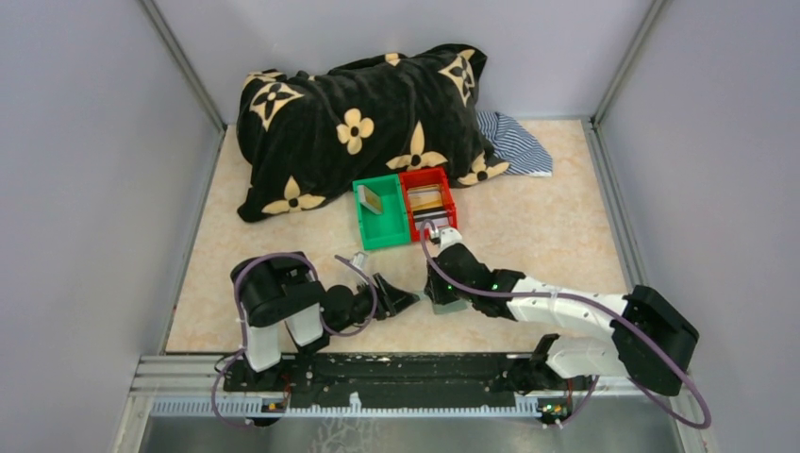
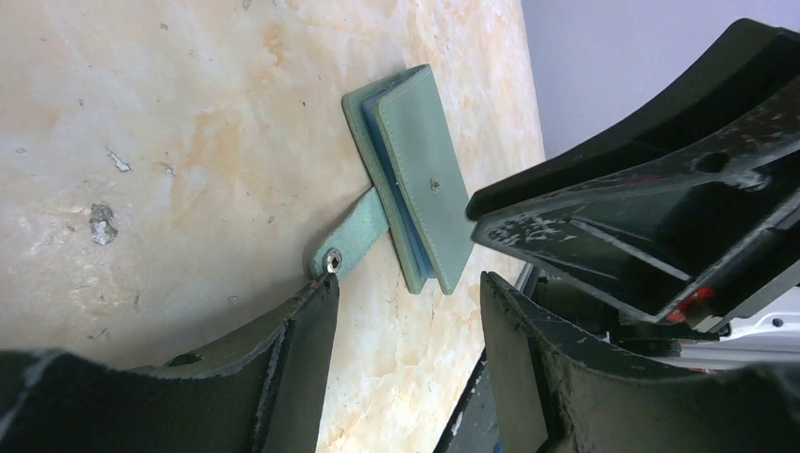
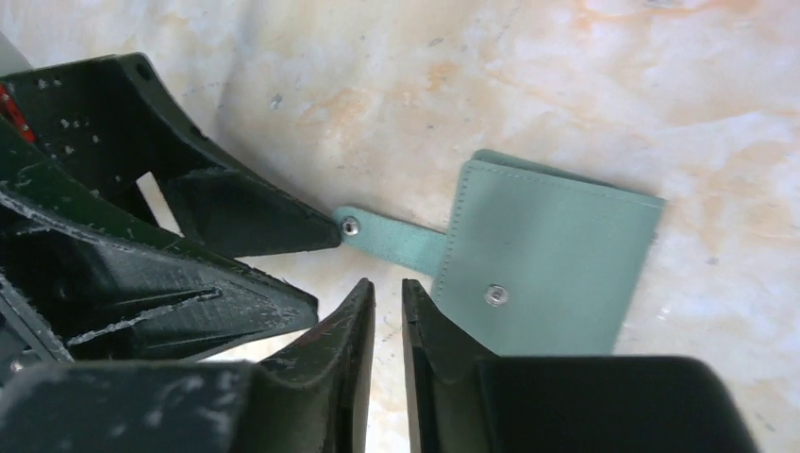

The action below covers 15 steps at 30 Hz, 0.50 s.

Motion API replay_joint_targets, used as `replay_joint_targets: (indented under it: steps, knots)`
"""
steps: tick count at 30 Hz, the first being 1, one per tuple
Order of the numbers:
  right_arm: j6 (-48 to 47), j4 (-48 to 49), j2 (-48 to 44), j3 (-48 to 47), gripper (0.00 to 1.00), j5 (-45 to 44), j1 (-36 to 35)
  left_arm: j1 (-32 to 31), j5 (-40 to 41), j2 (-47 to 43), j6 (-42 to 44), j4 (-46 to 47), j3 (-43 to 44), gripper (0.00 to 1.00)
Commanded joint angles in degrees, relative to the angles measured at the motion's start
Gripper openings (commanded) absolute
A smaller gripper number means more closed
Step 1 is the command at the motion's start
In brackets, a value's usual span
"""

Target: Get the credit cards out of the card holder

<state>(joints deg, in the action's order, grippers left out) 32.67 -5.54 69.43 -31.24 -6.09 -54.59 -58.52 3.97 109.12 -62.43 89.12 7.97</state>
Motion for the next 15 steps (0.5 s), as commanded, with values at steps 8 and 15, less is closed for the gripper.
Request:
replay_joint_targets:
  steps: [8, 15]
  knots:
    - [-7.9, -12.5, -2.0, -6.3, 0.45, -16.6, -0.5, -0.3, 1.3, 3.6, 1.0, 13.3, -0.6, 0.64]
    - [-10.1, -14.8, 1.7, -9.3, 0.48, -20.7, -3.5, -0.3, 1.8, 4.0, 0.4, 13.3, -1.4, 0.64]
